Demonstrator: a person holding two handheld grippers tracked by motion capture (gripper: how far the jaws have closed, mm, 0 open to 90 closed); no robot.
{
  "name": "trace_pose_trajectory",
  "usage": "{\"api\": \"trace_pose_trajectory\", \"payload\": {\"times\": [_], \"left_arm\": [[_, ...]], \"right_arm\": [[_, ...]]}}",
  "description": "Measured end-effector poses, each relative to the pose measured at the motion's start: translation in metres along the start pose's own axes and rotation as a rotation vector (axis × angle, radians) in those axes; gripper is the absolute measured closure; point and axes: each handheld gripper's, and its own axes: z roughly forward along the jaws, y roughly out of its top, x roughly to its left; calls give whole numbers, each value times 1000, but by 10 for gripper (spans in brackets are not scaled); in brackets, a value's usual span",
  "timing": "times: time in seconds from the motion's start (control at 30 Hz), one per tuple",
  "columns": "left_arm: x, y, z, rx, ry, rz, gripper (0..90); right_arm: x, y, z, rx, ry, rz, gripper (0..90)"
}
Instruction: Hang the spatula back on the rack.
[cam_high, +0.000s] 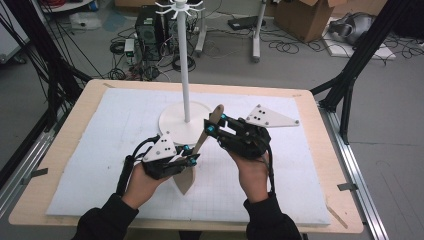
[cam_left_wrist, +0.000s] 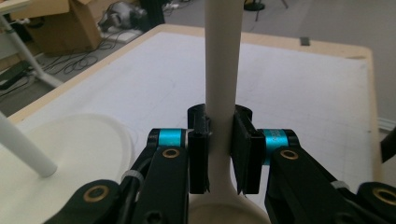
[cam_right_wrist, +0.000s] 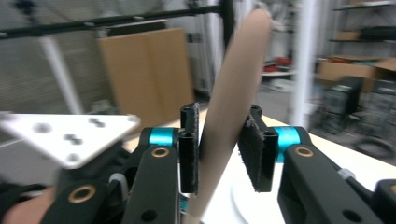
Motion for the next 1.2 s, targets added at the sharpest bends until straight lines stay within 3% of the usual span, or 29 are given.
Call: {"api": "trace_pose_trajectory", "payload": {"times": [0.1, 0.2, 0.43, 0.57, 0.73, 0.93, 1.07, 1.1, 1.13, 1.17, 1.2], "left_arm": [[1, -1, -3, -33, -65, -14, 767], [3, -1, -6, -55, -118, -23, 758], [9, -1, -11, -109, -255, -47, 628], [10, 1, -9, -110, -336, -32, 618], [7, 0, -6, -116, -420, -32, 678], [5, -3, -3, -121, -451, -40, 744], [2, -2, -3, -120, -432, -21, 779], [1, -2, -3, -114, -411, -34, 781], [1, -2, -3, -106, -396, -44, 783], [2, -2, -4, -99, -374, -48, 783], [4, -2, -4, -91, -348, -73, 783]], "right_arm": [[7, 9, 3, 26, 84, -37, 740], [9, 12, 3, 30, 119, -51, 742], [7, 15, 2, 43, 254, -60, 742], [7, 14, 5, 81, 333, -110, 742], [5, 11, 8, 101, 406, -99, 742], [1, 9, 7, 109, 471, -89, 742], [-3, 8, 8, 99, 489, -86, 742], [-3, 7, 8, 96, 485, -81, 739], [-4, 6, 8, 87, 430, -75, 694], [-4, 6, 8, 87, 430, -75, 694], [-3, 5, 7, 73, 398, -79, 537]]}}
